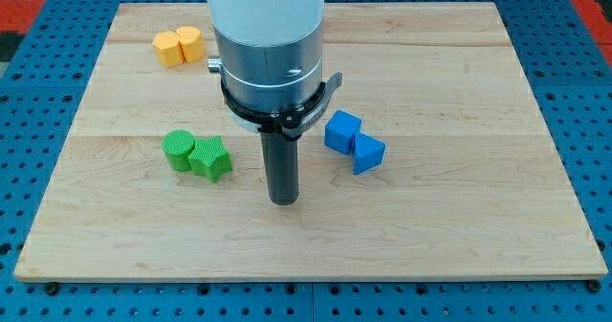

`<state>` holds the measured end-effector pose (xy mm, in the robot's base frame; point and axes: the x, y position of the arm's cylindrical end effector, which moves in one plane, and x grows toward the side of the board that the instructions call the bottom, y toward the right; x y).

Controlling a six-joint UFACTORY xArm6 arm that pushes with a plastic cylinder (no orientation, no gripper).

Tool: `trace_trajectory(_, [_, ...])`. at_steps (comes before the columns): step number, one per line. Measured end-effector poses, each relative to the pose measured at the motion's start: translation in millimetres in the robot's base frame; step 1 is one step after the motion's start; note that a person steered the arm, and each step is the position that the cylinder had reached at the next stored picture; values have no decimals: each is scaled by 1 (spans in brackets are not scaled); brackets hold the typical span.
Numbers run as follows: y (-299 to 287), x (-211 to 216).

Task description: Move the green circle to the bottom left of the yellow hexagon

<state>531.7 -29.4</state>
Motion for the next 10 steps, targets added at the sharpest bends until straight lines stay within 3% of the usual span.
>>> trace_trajectory(1, [-26,25])
trace_trajectory(2, [-57,23])
trace_trajectory(3, [-97,-12])
trace_trajectory(4, [-100,-63])
trace_trajectory(5, [-101,-88])
trace_trajectory(7, [-101,-89])
trace_trajectory(8, [-109,-61])
trace_trajectory(10, [-144,-98])
